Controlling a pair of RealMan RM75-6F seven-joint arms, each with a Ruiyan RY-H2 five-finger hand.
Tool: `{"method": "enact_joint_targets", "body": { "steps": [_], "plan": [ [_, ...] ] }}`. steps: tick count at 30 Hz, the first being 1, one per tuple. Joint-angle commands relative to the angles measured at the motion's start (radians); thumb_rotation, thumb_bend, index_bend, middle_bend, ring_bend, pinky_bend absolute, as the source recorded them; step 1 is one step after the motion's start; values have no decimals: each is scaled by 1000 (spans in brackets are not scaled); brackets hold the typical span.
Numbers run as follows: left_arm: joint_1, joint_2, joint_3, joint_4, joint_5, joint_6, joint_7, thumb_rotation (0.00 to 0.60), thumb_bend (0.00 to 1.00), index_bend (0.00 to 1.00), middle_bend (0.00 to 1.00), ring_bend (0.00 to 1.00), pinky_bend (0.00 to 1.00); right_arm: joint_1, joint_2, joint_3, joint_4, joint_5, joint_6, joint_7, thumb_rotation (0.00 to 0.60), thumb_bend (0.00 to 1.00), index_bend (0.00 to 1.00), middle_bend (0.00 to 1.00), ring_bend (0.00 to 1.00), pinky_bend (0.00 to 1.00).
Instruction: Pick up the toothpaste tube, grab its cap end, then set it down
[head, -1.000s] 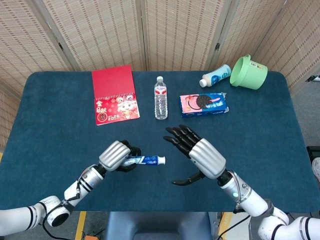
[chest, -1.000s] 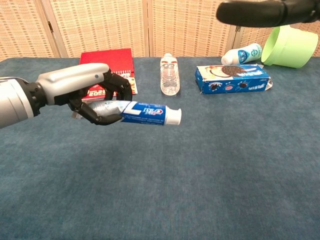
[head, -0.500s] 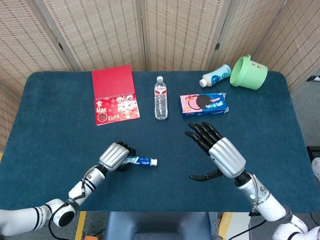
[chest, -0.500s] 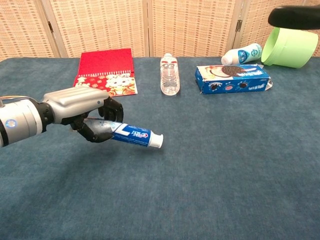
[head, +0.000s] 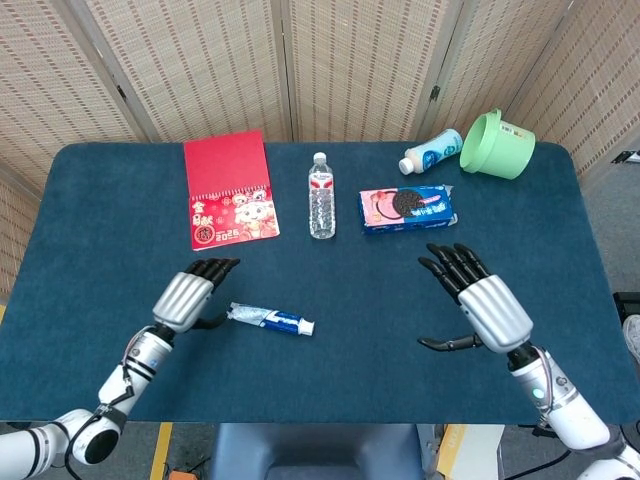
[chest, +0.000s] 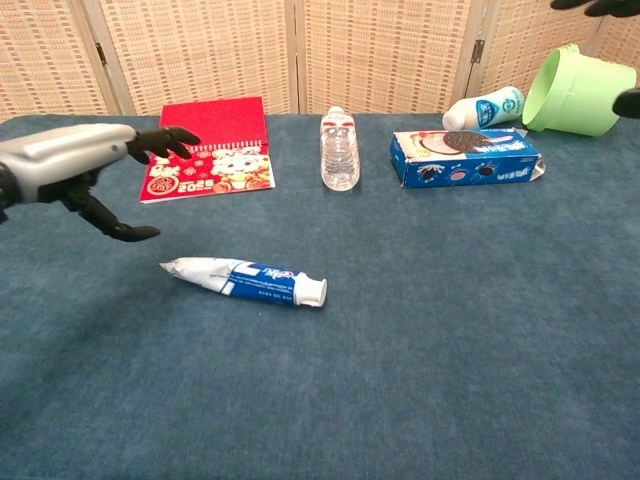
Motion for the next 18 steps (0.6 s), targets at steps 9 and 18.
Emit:
{"method": "enact_joint_targets", "body": {
  "steps": [9,18],
  "plan": [
    [207,118,3,-32,-24,263,-66,600,296,174,249,223,213,-137,22,-50,70,46,88,-52,418,0,0,0,0,0],
    [349,155,39,-71,49,439,-113,600,296,212,274,242,213,-239,-14,-73,120,34,184,-32,443,0,0,0,0,0]
  ]
}}
